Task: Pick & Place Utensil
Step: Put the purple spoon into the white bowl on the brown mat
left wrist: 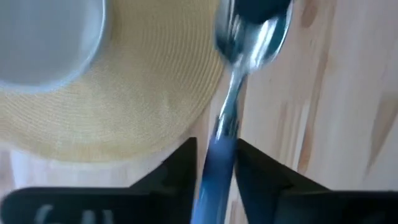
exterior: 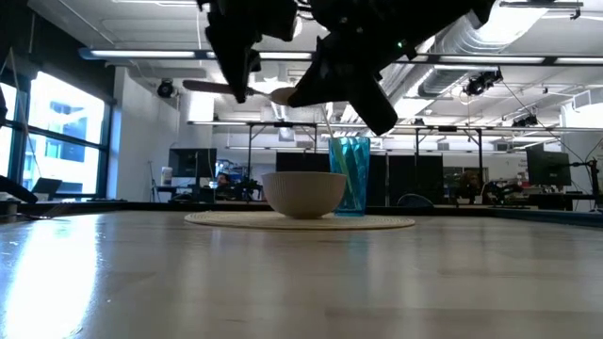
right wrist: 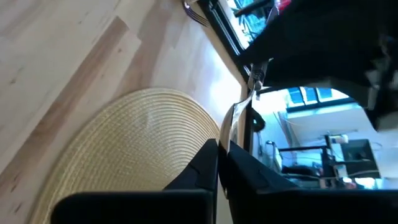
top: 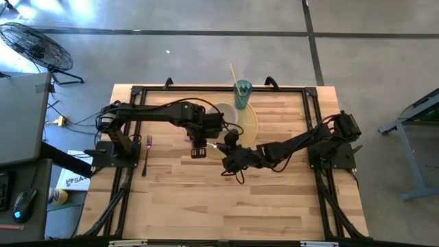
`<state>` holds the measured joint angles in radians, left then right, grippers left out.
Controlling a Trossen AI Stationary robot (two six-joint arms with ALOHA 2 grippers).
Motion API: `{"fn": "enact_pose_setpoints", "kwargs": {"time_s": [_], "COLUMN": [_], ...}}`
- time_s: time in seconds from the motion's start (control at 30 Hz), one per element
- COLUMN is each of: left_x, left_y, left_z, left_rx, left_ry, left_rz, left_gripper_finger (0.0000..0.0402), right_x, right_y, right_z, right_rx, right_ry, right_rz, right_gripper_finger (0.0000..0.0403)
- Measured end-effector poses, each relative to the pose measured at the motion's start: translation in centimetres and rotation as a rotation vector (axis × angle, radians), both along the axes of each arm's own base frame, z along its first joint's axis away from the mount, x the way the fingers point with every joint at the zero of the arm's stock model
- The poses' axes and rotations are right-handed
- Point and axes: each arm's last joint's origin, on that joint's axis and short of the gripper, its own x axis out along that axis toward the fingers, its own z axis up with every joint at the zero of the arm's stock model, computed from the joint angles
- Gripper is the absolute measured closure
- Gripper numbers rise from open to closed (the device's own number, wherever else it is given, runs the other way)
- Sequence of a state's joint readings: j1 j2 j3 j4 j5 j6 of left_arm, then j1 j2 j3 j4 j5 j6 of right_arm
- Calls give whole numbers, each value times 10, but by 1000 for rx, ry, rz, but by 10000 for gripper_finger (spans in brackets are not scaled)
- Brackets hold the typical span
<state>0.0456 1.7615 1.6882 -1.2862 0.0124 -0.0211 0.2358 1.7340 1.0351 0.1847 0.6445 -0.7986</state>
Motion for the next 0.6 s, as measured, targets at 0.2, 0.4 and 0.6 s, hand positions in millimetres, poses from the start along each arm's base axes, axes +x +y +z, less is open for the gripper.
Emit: {"fn": "enact_pose_setpoints", "kwargs": {"time_s": [0.2, 0.4, 0.6], "left_x": [-5, -5, -8], "left_y": [0, -1, -2], "left_z": [0, 0, 0], "left_rx": [22, -29, -29], "left_ry": [50, 44, 78], "left_rz": [-7, -58, -127], "left_gripper_finger": [223, 197, 213], "right_x": [-2, -4, -5], "right_y": [8, 10, 15], "right_z": [1, 0, 0], "right_rx": [-45, -66, -94], "right_ry": [7, 12, 28], "right_rz": [5, -27, -7], "right_gripper_finger": [399, 399, 398]}}
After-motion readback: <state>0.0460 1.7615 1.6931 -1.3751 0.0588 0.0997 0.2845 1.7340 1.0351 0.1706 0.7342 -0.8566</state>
